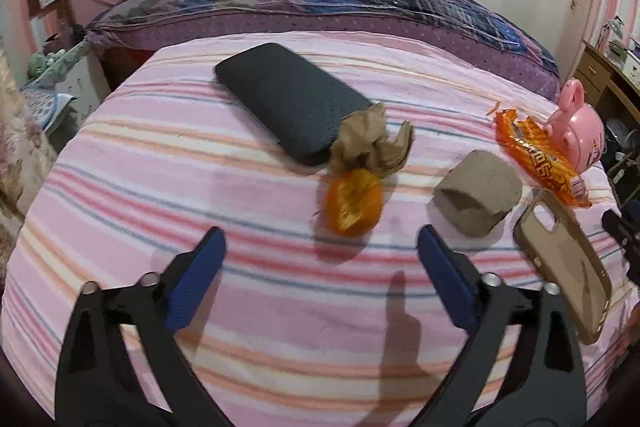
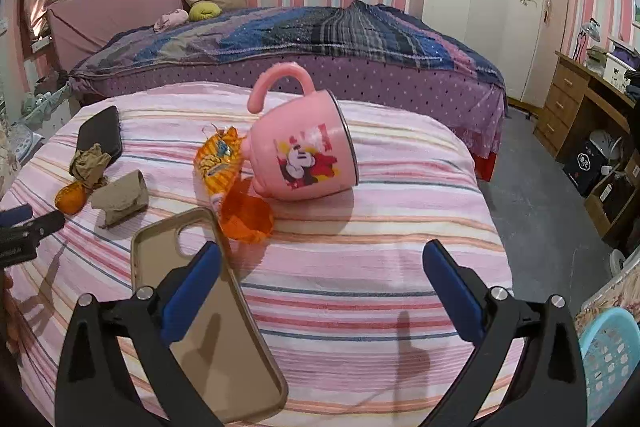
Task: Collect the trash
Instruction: 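Grasp the tangerine with the left tool while the right tool grasps the orange snack wrapper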
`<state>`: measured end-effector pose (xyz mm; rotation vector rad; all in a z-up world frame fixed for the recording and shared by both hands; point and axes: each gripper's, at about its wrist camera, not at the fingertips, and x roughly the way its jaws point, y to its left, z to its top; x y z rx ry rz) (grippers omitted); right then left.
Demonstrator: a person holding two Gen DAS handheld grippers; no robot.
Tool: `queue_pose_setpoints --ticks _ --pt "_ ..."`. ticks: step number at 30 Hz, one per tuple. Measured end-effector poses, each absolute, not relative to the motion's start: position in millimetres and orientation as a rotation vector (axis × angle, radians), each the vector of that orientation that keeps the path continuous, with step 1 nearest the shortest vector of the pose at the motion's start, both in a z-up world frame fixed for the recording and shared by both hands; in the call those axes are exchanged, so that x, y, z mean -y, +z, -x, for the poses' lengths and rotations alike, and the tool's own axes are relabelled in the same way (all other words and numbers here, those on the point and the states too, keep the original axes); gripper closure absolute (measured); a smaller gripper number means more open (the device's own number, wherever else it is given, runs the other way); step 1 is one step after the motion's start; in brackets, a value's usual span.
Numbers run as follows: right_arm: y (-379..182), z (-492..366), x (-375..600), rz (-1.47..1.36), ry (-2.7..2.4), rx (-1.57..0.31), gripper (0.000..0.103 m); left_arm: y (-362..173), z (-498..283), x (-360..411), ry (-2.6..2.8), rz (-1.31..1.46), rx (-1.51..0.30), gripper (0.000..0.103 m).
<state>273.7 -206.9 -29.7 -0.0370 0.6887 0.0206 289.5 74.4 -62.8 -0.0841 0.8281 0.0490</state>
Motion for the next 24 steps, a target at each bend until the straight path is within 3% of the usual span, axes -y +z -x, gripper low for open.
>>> queue_pose_setpoints --ticks 2,4,6,9,19,24 --pt "-31.1 -275.0 208.1 0.035 0.026 -0.696 0.005 -65.1 -293.3 -72.3 0.033 0.090 -0.833 0.026" --pt "-32.0 -276.6 209.2 0.034 0.032 -0.700 0.005 -69.2 -298.5 -68.7 0.001 0.094 -0.854 0.041" --pt "-33.8 -278.6 210.3 0.031 0.033 -0.701 0.005 -70.4 -299.7 -66.0 -0.016 0.091 -0.855 0.048" --pt "-35.1 -281.9 208.9 0.020 0.044 -0.699 0.005 -69.5 -299.3 -62.4 -0.057 0.093 -0.843 0.073" --pt "-37.8 -290.7 188.7 0.085 0.089 -0.674 0.009 -63.7 -288.3 -66.6 -0.019 0.057 -0.832 0.077" --pt "-42.2 -305.2 176.8 0.093 0.122 -0.725 0.039 -59.2 -280.8 -83.3 0.018 0.076 -0.826 0.077"
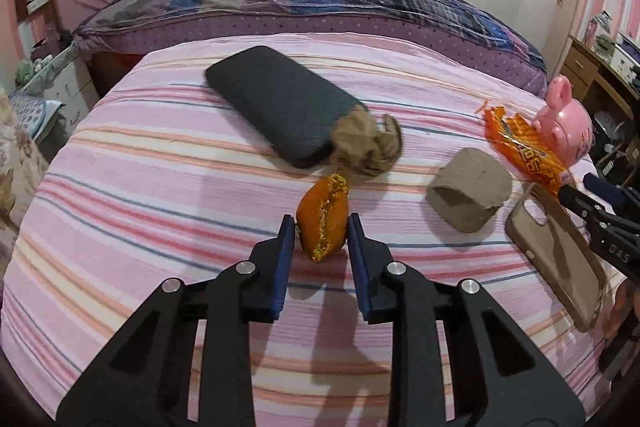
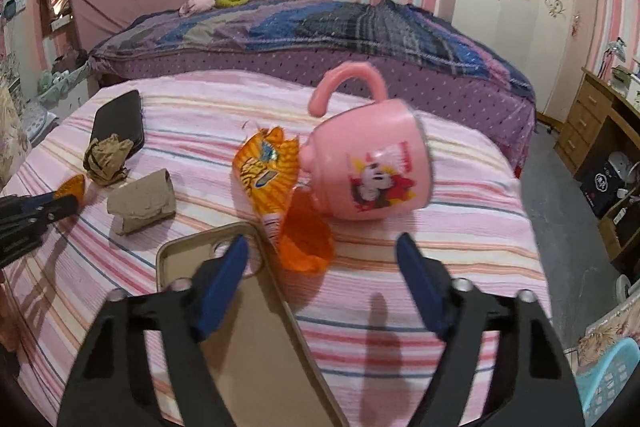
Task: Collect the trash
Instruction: 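Grasp the tangerine with the left tool while the right tool grasps the orange snack wrapper, then lift the tangerine with the left tool while the right tool lifts the wrapper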
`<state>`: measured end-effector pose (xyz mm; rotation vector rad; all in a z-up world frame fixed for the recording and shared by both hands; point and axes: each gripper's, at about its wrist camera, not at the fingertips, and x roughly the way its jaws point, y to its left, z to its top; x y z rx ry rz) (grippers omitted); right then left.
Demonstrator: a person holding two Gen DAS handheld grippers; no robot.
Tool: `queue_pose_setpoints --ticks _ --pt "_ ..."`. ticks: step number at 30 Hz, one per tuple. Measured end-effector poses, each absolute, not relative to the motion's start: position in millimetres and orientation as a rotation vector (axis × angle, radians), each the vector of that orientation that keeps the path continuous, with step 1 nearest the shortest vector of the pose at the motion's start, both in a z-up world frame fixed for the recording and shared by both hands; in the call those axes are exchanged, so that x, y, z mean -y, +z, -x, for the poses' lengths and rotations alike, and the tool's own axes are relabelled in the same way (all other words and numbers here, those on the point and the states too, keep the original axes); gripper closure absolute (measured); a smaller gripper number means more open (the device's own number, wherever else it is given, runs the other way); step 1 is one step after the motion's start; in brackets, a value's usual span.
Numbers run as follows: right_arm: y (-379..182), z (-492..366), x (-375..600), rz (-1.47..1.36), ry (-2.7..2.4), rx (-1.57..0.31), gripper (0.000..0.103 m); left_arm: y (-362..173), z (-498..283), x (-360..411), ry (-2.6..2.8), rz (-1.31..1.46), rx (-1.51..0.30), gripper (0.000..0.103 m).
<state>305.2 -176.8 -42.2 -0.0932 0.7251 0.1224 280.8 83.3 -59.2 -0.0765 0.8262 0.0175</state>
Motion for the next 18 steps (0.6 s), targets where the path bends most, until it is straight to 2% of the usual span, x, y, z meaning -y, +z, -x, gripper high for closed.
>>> queue_pose_setpoints --ticks 4,6,9,13,18 --pt "-41.3 -307.3 170.8 0.107 0.144 -0.735 0.059 -57.4 -285.2 -96.7 0.037 0.101 -0.826 0.077" --pt "-42.7 -310.1 166.4 0.119 0.161 -0.740 0.073 -57.5 -288.9 -100.4 0.046 0.110 -0.830 0.077" --pt "-44.8 -310.6 162.7 0.129 0.179 -0.735 0.086 -56.9 -291.4 -101.9 0.048 0.109 -0.827 0.077" --pt "-47.0 -308.2 157.5 0.132 0.200 -0.719 0.093 -55.3 -291.2 -102.3 0.056 0.108 -0.820 0.077" --pt "-46.2 -304.2 151.6 0.127 0.212 -0.694 0.095 -52.4 -286.2 -103.7 0.063 0.115 -0.815 0.077"
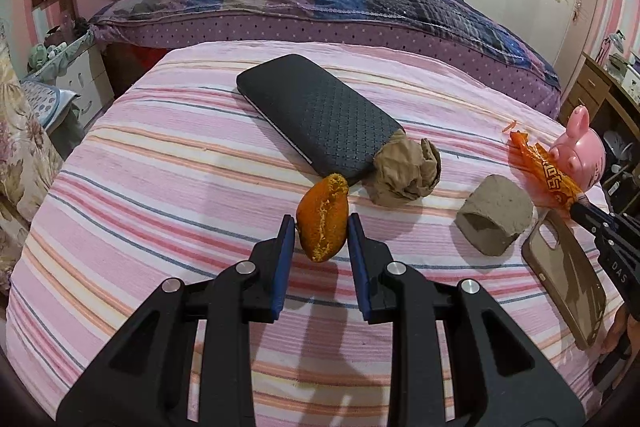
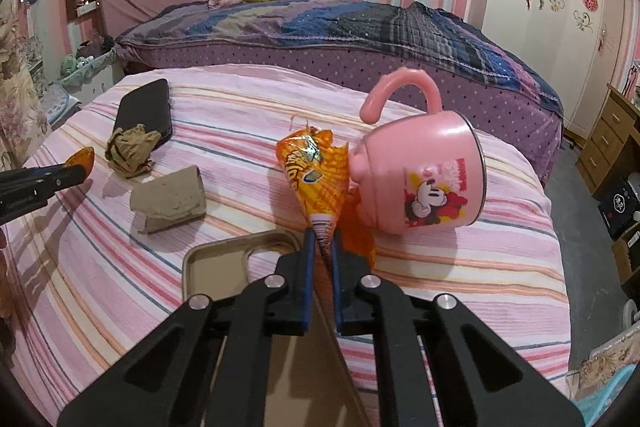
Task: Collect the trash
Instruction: 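Lift the tangerine with the left tool while the right tool lifts the wrapper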
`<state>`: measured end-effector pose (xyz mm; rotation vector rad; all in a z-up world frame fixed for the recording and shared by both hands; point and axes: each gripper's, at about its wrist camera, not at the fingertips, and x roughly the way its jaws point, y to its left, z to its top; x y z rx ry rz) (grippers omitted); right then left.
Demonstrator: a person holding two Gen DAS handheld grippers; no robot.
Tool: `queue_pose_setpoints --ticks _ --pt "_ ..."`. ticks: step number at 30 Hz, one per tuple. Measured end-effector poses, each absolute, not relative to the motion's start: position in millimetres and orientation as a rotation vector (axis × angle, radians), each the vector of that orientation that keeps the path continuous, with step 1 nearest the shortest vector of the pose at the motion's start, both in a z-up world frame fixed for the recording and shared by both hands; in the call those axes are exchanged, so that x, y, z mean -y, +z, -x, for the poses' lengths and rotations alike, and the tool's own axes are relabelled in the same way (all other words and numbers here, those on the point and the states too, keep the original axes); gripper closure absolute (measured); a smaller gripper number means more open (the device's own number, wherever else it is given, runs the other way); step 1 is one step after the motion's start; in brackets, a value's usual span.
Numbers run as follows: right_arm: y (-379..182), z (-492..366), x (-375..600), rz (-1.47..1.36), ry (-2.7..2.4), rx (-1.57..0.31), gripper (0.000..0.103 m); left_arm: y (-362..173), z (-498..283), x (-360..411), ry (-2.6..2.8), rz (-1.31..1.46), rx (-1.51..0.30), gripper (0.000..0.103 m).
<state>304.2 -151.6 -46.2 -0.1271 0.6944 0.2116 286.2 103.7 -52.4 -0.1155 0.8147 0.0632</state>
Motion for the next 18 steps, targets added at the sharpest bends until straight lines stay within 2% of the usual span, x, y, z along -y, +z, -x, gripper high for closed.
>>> queue_pose_setpoints --ticks 18 --pt "-24.9 -264.3 155.4 0.109 0.224 -0.556 0.098 -35.6 -251.6 -95.2 0.061 0.090 -0.766 0.077"
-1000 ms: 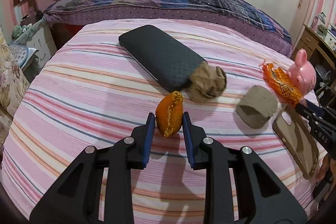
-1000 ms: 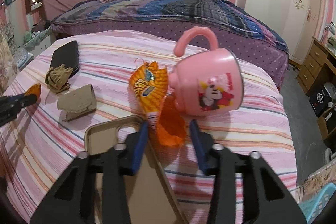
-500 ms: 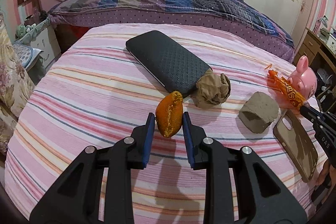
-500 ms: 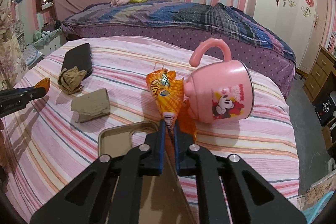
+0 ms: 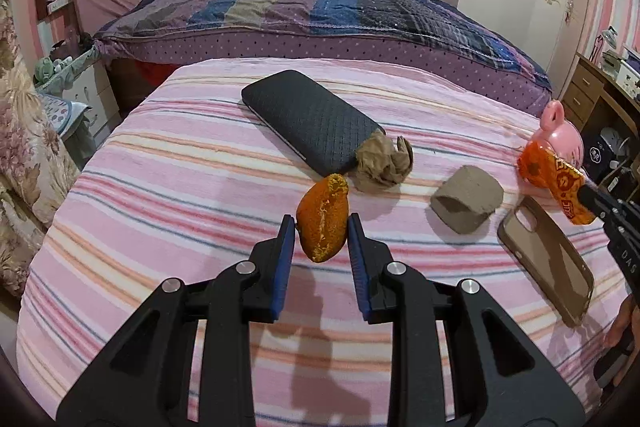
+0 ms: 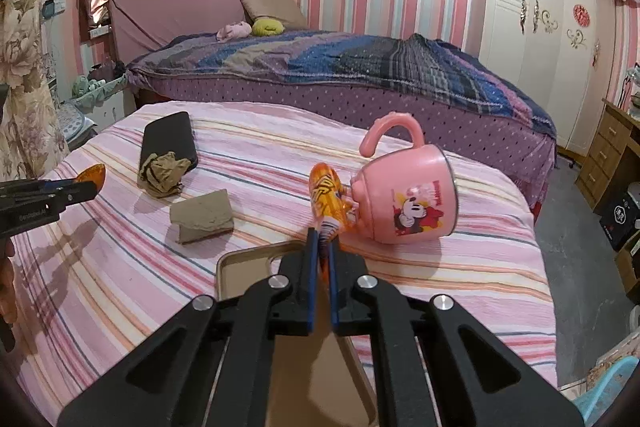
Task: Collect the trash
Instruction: 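Lift the tangerine with the left tool while the right tool lifts the wrapper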
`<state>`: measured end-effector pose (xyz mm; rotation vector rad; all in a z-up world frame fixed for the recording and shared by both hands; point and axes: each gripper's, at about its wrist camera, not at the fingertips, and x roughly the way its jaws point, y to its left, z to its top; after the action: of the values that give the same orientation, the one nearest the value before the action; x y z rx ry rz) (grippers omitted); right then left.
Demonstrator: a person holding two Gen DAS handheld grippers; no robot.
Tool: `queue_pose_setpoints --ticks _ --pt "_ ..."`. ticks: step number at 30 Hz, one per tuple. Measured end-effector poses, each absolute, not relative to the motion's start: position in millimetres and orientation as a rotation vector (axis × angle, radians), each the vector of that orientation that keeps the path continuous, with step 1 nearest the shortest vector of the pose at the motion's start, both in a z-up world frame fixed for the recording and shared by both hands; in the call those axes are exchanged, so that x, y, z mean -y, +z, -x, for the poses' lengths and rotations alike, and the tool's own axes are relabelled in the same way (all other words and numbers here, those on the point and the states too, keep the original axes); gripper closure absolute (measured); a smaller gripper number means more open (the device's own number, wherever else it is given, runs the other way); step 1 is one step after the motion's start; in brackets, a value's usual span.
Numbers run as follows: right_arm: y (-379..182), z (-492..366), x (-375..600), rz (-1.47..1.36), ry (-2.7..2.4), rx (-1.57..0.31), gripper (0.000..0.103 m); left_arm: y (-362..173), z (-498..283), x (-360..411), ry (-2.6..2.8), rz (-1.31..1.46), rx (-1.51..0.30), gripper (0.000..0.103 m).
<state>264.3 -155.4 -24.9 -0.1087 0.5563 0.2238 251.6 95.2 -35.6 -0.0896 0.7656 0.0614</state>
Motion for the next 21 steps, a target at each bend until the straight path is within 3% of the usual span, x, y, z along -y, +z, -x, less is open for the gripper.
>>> queue_pose_setpoints --ticks 21 --pt "6.2 -163.8 187.7 0.102 0.203 -0.460 0.098 -27.1 -169.9 -65.5 0.071 0.132 -0.692 0.077"
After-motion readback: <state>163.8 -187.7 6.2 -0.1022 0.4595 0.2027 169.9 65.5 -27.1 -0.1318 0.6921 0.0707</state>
